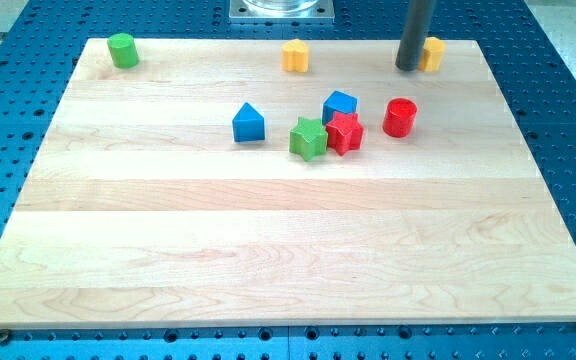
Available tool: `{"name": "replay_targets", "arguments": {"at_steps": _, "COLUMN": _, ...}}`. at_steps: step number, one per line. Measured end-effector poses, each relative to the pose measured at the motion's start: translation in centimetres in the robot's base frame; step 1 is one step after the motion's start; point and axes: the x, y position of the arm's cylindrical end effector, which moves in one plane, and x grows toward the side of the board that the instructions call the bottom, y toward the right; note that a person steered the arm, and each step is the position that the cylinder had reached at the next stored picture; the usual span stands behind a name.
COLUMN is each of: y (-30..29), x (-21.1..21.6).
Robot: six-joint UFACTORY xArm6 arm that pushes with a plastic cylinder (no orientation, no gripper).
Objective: Move the yellow hexagon to the top right of the board
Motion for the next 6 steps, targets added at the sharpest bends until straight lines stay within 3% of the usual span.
{"name": "replay_targets", "arguments": {"at_steps": 6, "y": 1.7, "x": 3.5}}
